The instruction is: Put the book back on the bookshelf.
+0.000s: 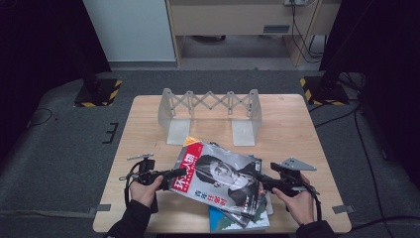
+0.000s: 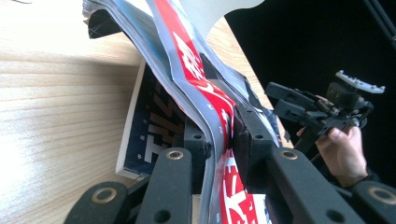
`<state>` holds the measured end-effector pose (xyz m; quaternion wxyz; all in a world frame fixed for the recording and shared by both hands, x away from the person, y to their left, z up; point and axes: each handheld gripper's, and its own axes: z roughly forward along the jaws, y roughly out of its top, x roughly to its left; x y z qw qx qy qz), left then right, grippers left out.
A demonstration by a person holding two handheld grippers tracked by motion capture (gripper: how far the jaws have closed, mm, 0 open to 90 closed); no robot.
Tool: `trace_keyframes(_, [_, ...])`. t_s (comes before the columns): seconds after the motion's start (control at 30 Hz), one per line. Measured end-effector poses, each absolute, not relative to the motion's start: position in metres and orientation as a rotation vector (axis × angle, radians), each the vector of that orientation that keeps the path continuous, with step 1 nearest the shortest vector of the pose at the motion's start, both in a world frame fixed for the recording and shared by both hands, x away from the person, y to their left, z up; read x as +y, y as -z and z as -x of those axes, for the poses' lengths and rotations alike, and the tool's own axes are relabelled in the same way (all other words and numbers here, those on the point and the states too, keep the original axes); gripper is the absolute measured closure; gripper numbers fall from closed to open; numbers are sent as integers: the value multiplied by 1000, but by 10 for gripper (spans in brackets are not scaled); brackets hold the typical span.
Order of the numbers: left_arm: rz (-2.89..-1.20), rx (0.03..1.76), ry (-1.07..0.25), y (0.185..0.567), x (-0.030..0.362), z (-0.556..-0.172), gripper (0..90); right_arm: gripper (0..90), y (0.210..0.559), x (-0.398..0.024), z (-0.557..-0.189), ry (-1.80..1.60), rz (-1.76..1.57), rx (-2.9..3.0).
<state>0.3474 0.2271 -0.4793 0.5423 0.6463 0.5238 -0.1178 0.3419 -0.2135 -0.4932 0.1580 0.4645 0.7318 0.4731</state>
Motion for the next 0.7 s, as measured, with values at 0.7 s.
trace_keyframes(0.7, [-1483,1055,204,426,216,-346,862,228,491,-237,-348,-1333,-1376,2021])
